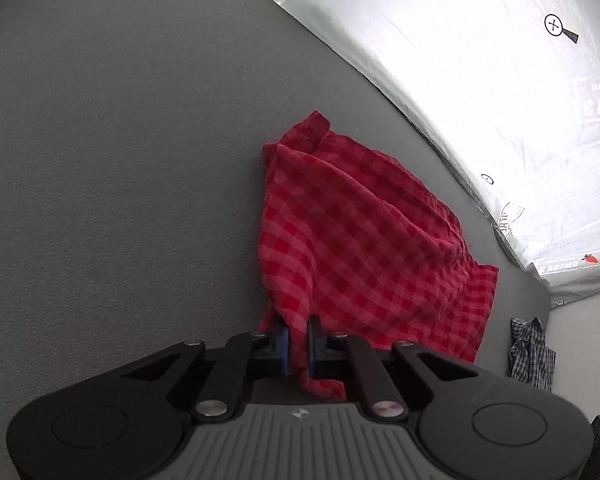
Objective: Fold clothes
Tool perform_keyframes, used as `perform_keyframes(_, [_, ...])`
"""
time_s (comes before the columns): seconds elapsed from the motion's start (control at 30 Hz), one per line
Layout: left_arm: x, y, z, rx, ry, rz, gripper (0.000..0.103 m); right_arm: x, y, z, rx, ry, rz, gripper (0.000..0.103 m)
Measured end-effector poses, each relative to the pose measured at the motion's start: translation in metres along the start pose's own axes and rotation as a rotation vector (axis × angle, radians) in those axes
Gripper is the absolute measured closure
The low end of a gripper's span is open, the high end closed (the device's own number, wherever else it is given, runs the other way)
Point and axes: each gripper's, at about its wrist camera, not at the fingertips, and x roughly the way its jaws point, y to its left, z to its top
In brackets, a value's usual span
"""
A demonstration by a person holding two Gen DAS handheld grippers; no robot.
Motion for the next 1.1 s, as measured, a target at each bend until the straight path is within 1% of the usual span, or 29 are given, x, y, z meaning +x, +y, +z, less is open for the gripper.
perform_keyframes(0.07, [-0.019,0.003,-0.007,0.008,0.000,-0.008,0.096,-0.019,0.003,-0.006,-0.017,-0.005,0.041,0.099])
perform_keyframes(0.17, [-0.048,0.014,-0.027,0.016,0.055,-0.011,0.095,-0.052,0.010,-0.029,-0.033,0.016,0.083,0.099])
perform_keyframes(0.2, [-0.052,0.018,-0.036,0.025,0.090,0.008,0.094,-0.062,0.013,-0.039,-0.036,0.031,0.097,0.099])
perform_keyframes(0.27, [-0.059,0.025,-0.051,0.054,0.160,0.078,0.087,-0.072,0.020,-0.061,-0.045,0.085,0.107,0.098])
perform_keyframes(0.3, [-0.060,0.029,-0.054,0.059,0.171,0.109,0.085,-0.074,0.023,-0.071,-0.055,0.104,0.091,0.096])
perform_keyframes(0.33, [-0.063,0.032,-0.053,0.045,0.159,0.113,0.080,-0.075,0.025,-0.078,-0.062,0.117,0.064,0.091])
perform_keyframes(0.37, [-0.069,0.035,-0.050,0.026,0.126,0.102,0.076,-0.076,0.025,-0.083,-0.061,0.129,0.036,0.090])
perform_keyframes(0.4, [-0.077,0.036,-0.046,0.013,0.081,0.086,0.074,-0.076,0.024,-0.083,-0.046,0.132,0.012,0.080])
perform_keyframes(0.43, [-0.085,0.034,-0.041,0.016,0.036,0.069,0.067,-0.078,0.022,-0.082,-0.032,0.120,-0.013,0.062])
perform_keyframes(0.47, [-0.092,0.031,-0.037,0.033,-0.005,0.057,0.063,-0.083,0.020,-0.078,-0.021,0.095,-0.036,0.055])
perform_keyframes(0.5, [-0.097,0.026,-0.032,0.061,-0.043,0.050,0.062,-0.087,0.017,-0.072,0.004,0.062,-0.044,0.051])
perform_keyframes(0.53, [-0.100,0.021,-0.028,0.091,-0.070,0.047,0.062,-0.091,0.013,-0.066,0.028,0.030,-0.053,0.051])
perform_keyframes(0.57, [-0.098,0.015,-0.022,0.129,-0.088,0.051,0.061,-0.095,0.010,-0.060,0.052,-0.002,-0.061,0.051])
perform_keyframes(0.63, [-0.089,0.001,-0.011,0.208,-0.113,0.067,0.061,-0.095,0.002,-0.048,0.111,-0.054,-0.051,0.048])
perform_keyframes(0.7, [-0.075,-0.011,-0.001,0.277,-0.113,0.064,0.062,-0.088,-0.003,-0.035,0.137,-0.071,-0.041,0.048])
perform_keyframes(0.73, [-0.067,-0.016,0.002,0.302,-0.108,0.056,0.063,-0.085,-0.002,-0.029,0.128,-0.079,-0.042,0.048])
perform_keyframes(0.87, [-0.038,-0.033,0.012,0.429,-0.065,0.058,0.063,-0.071,0.001,-0.011,0.078,-0.092,-0.055,0.048])
perform_keyframes(1.0, [-0.011,-0.038,0.015,0.479,0.003,0.052,0.063,-0.057,0.000,0.001,0.062,-0.087,-0.054,0.049])
perform_keyframes(1.1, [0.001,-0.034,0.016,0.472,0.005,0.070,0.063,-0.048,-0.003,0.004,0.068,-0.073,-0.053,0.049])
